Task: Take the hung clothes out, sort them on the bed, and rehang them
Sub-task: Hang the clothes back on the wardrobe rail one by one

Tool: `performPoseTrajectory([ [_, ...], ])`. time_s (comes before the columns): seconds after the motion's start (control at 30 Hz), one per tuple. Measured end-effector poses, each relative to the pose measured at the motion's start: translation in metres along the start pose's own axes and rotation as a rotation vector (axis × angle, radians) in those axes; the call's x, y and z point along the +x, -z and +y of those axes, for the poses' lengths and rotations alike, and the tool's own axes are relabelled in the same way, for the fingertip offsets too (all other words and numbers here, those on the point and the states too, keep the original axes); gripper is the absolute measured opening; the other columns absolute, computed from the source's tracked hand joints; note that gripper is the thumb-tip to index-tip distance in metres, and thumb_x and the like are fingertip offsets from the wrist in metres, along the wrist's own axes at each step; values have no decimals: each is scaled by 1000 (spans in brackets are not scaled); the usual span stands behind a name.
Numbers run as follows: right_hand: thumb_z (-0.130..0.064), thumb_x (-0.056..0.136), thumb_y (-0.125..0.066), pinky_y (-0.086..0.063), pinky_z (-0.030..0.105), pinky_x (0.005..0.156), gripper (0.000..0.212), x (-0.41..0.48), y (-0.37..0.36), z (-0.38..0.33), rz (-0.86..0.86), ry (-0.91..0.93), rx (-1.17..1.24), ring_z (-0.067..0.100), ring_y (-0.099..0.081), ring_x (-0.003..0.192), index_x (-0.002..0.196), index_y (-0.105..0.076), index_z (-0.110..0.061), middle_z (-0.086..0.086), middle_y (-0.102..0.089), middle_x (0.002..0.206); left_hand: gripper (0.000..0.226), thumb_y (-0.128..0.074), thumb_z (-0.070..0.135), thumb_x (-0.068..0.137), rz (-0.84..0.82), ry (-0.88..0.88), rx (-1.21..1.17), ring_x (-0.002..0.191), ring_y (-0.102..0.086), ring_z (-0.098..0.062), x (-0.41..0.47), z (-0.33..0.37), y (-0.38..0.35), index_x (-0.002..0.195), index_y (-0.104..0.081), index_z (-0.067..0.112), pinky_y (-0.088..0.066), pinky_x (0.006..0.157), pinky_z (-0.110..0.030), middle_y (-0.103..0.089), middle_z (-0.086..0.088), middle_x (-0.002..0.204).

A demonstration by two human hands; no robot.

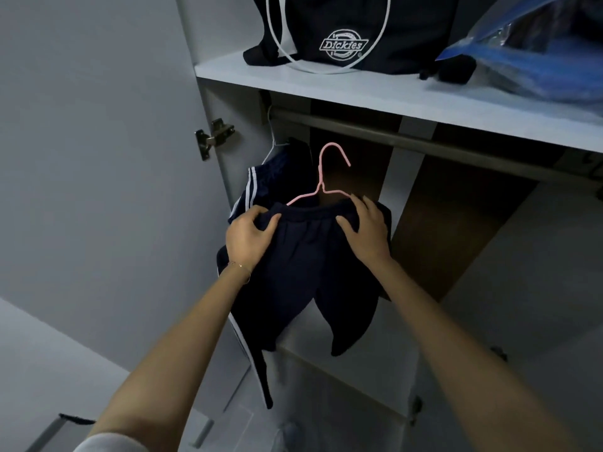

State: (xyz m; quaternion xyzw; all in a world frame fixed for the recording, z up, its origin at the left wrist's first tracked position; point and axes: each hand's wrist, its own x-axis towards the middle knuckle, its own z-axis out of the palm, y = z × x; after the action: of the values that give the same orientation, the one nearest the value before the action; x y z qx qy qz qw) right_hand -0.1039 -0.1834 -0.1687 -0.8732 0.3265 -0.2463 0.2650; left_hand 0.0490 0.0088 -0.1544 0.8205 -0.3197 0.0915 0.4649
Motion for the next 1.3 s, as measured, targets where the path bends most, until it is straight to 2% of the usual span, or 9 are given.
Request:
performPoseTrajectory([
  [0.17,-53,99,-43,-25,48,117,65,33,-6,17,-30,-8,16,24,-24,146,153,-27,-22,6,-25,160,24,-67,42,90,61,102,-48,78,-62,-10,44,-4,-29,97,-71,19,-51,72,-28,-69,8,84],
  [0.3,-54,98,-45,-28,47,116,67,54,-8,24,-56,10,5,24,-29,143,154,-24,-24,5,-30,158,25,-66,37,92,72,217,-90,59,-50,-2,72,-4,-52,100,-69,14,-48,63,-23,-60,10,73],
  [0.33,-53,98,-47,-28,46,116,68,58,-9,27,-75,10,1,24,-30,142,154,-24,-24,5,-32,157,25,-66,36,93,76,238,-105,58,-48,0,77,-4,-57,101,-68,13,-45,61,-19,-56,13,70],
  [0.5,-49,97,-53,-32,42,115,69,73,-13,36,-198,-30,31,24,-37,139,154,-24,-24,3,-39,154,26,-63,35,94,90,297,-163,58,-48,0,102,-11,-77,102,-66,11,-42,59,-23,-56,12,75],
  [0.57,-46,97,-53,-33,38,114,67,78,-14,37,-216,-49,30,23,-39,138,154,-25,-23,3,-40,153,27,-62,35,95,100,295,-171,59,-49,-2,112,-11,-81,105,-66,10,-43,63,-25,-59,9,79],
  [0.67,-45,98,-53,-33,37,113,67,84,-17,34,-221,-68,30,24,-39,138,154,-25,-24,3,-40,153,29,-62,32,95,108,288,-163,70,-49,-7,127,-9,-87,110,-66,7,-36,68,-19,-58,7,87],
  [0.9,-40,100,-51,-22,30,112,64,95,-18,14,-185,-46,13,25,-27,143,155,-22,-23,3,-31,157,28,-59,28,98,62,352,-141,78,-50,-12,138,-22,-101,113,-63,5,-31,63,-15,-59,1,91],
  [1.13,-45,97,-53,-23,42,117,67,101,-27,14,-211,-44,-50,28,-25,145,155,-22,-27,4,-29,158,25,-56,25,99,61,365,-101,81,-54,-18,150,-36,-98,111,-60,3,-36,71,-24,-62,-5,94],
  [1.3,-42,98,-54,-23,40,116,66,99,-34,14,-209,0,-95,26,-27,144,154,-24,-26,4,-31,157,26,-52,25,101,69,366,-57,90,-62,-34,159,-48,-101,105,-57,0,-36,69,-31,-67,-17,98],
])
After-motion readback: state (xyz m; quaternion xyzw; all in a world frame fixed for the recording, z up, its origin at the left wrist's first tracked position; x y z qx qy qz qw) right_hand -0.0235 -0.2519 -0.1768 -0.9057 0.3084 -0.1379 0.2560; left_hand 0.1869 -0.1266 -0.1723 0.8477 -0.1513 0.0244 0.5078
